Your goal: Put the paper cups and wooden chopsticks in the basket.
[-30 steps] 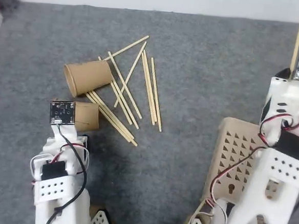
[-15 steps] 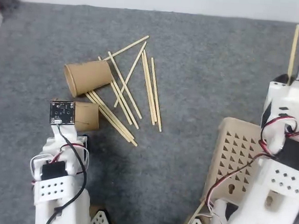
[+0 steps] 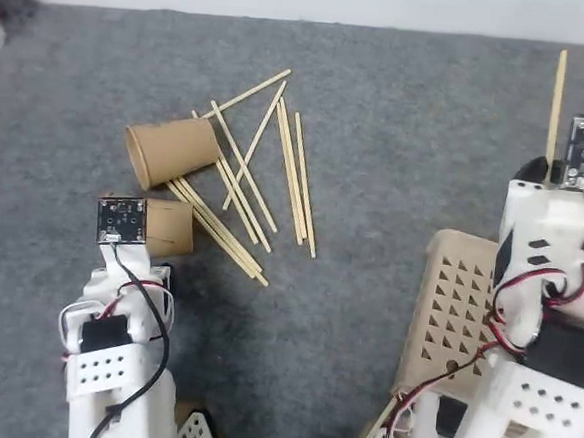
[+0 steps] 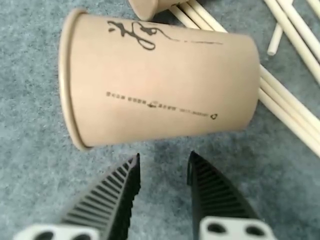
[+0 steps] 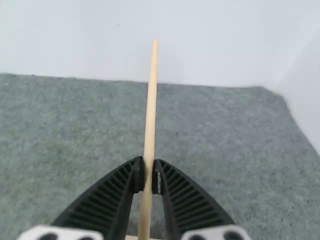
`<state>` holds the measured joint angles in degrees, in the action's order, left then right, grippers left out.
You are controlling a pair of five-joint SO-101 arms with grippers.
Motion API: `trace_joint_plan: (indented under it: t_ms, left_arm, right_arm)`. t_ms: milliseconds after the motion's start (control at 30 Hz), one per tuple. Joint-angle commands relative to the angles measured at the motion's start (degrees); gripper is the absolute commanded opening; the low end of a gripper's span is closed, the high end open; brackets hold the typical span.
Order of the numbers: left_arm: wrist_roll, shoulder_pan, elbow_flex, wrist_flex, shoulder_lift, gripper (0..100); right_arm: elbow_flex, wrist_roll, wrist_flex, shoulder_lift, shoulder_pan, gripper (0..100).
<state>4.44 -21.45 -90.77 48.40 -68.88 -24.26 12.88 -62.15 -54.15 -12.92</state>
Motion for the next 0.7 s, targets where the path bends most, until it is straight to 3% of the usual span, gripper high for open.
trace_joint_plan:
  t_ms: [0, 667]
  left_arm:
    - [-0.4, 0.4, 0.7, 0.1, -0.6, 16]
    - [-0.4, 0.4, 0.7, 0.1, -0.6, 16]
  right_arm:
    - [3.2, 0.5, -0.3, -1.5, 0.7, 0.8]
    - [3.2, 0.5, -3.6, -1.6, 1.1, 0.8]
